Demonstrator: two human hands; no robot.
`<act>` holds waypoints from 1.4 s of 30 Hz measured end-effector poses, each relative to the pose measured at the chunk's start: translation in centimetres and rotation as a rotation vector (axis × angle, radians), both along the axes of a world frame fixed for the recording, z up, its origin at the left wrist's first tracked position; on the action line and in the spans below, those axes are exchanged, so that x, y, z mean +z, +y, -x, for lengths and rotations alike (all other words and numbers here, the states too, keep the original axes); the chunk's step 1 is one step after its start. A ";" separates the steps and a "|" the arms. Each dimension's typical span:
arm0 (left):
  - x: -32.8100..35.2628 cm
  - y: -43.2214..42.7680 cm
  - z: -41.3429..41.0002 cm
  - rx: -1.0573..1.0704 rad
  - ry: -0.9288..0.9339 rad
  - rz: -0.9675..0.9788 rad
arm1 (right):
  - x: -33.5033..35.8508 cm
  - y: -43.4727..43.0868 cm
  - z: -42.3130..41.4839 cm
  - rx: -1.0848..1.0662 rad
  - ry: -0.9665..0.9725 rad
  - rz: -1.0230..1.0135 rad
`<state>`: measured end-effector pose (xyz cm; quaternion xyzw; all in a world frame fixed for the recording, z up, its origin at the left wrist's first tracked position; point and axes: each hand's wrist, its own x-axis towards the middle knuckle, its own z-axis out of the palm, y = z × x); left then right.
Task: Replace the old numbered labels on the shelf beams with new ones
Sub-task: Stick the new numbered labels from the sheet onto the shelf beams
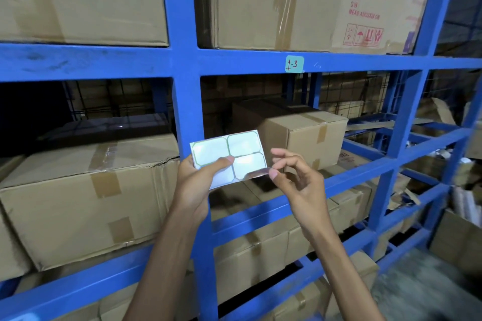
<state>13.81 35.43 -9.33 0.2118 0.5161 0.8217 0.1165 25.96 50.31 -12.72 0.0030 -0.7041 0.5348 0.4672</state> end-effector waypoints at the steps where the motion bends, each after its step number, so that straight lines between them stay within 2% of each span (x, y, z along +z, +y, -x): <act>1: -0.4 0.3 0.3 0.001 -0.017 0.007 | -0.2 0.3 -0.3 0.077 0.018 0.102; 4: -1.7 1.4 0.8 0.017 -0.049 0.045 | -0.9 1.8 -0.7 0.216 0.082 0.366; 6: -2.6 2.2 0.8 0.010 -0.066 0.063 | -1.8 3.4 -0.7 0.194 0.084 0.426; 10: -4.2 4.3 1.0 0.002 -0.116 0.114 | -4.6 7.9 -0.4 -0.045 -0.066 0.317; 16: -6.9 7.1 1.0 -0.013 -0.145 0.242 | -11.5 15.6 1.6 -0.287 -0.359 0.101; 21: -8.5 8.6 1.1 -0.007 -0.163 0.335 | -16.7 19.3 4.4 -0.377 -0.495 -0.004; 32: -9.7 8.5 2.9 -0.007 -0.117 0.352 | -21.1 21.4 8.7 -0.458 -0.551 -0.008; 42: -9.7 9.0 2.4 -0.035 -0.132 0.333 | -22.3 21.7 9.3 -0.455 -0.534 0.088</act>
